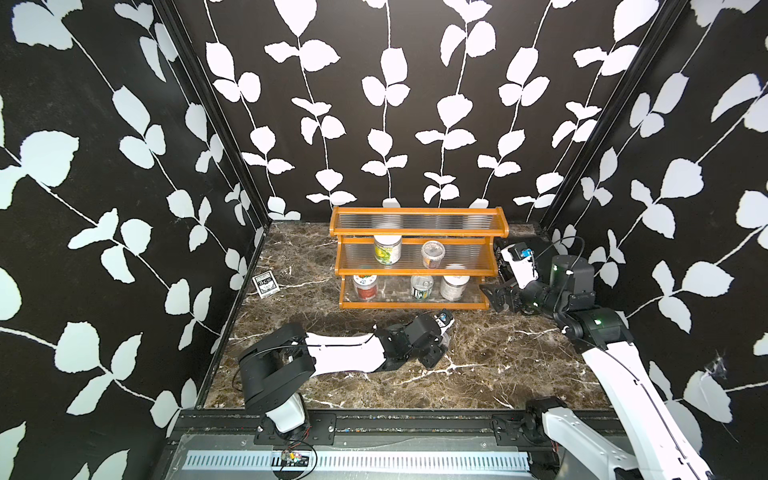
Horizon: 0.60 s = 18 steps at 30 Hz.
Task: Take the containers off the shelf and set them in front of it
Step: Place the container at the center of the board.
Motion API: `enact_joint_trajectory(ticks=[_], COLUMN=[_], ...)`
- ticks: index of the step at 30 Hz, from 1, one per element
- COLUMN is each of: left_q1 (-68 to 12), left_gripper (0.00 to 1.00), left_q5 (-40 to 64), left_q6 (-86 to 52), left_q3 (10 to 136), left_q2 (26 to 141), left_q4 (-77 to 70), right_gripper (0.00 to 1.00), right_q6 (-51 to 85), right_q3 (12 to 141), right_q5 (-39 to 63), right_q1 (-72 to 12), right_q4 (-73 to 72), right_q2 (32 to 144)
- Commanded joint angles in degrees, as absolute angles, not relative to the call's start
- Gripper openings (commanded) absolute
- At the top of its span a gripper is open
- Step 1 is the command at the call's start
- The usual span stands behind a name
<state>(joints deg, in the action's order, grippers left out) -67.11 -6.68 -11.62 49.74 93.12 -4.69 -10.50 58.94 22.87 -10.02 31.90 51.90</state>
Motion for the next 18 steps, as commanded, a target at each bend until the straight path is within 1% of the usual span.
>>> enact_joint_trajectory(ticks=[1,7,11,18], left_q1=[-67.41,-67.41,-67.22,-66.67], left_gripper=[0.62,0.64,0.66,0.66], left_q5=[-5.24,-5.99,-5.81,-5.39], left_q6=[-12.13,-12.09,-11.74,-11.29], left_q3=[50.63,51.35,50.86,51.24], left_q2=[93.35,94.84,95.33,96.6], left_q4=[-5.86,-5.3,-7.66,-7.7], right_gripper=[1.0,1.0,1.0,1.0], right_q6=[-10.3,-10.46,-10.06,-9.92], right_q3=[59.77,59.6,58.91,58.71], right_q5=[22.53,22.31,22.32,22.23], right_q1=[-9.81,-9.67,-9.69,-9.67], right_q4=[29.62,29.38,28.76,28.74], right_q2=[51.68,51.64,51.26,51.15])
